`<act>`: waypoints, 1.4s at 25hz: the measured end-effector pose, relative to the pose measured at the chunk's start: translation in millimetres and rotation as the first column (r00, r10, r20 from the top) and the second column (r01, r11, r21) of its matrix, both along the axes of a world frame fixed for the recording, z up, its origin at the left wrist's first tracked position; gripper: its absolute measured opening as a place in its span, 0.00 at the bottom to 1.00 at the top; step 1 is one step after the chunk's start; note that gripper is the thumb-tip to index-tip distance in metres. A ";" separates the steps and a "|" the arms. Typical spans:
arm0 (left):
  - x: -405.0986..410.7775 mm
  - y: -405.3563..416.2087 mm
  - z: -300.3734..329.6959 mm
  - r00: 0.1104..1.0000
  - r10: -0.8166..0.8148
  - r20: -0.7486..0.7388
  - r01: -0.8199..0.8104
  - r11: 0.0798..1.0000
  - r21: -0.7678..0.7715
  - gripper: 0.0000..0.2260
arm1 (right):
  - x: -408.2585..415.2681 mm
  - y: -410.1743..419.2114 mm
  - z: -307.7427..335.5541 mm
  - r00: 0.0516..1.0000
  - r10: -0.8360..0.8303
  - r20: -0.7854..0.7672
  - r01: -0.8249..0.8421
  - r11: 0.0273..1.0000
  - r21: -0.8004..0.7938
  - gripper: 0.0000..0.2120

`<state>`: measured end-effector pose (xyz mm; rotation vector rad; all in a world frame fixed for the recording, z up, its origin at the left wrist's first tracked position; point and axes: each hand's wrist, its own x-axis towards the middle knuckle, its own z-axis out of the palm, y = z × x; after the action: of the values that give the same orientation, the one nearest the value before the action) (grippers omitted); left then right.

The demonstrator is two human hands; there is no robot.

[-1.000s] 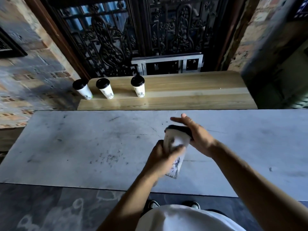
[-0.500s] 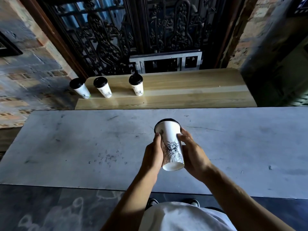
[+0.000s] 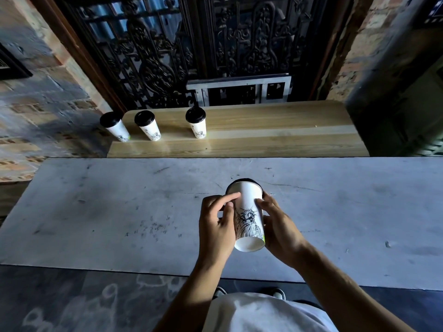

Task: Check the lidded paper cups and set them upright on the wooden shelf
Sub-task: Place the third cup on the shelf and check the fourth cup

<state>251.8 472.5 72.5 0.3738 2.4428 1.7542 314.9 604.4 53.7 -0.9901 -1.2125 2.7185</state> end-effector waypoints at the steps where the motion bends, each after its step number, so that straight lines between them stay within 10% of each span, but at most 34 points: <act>1: -0.9 0.2 -1.5 1.000 -0.002 -0.011 0.002 1.000 -0.003 0.14 | 0.3 0.5 0.8 1.000 0.004 0.001 -0.004 1.000 -0.002 0.17; 15: -10.6 -8.0 -3.3 0.990 -0.048 -0.129 0.044 0.998 -0.034 0.28 | 0.2 11.9 -0.5 1.000 0.013 0.012 -0.013 1.000 0.003 0.18; 35: 5.5 -8.9 17.2 0.990 0.028 0.141 -0.048 0.989 0.143 0.08 | 7.7 18.7 5.3 0.999 0.040 0.021 -0.042 0.995 0.093 0.25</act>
<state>257.4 463.6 89.7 0.2109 2.2485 1.9114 322.6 623.1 58.9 -0.9937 -1.3638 2.6601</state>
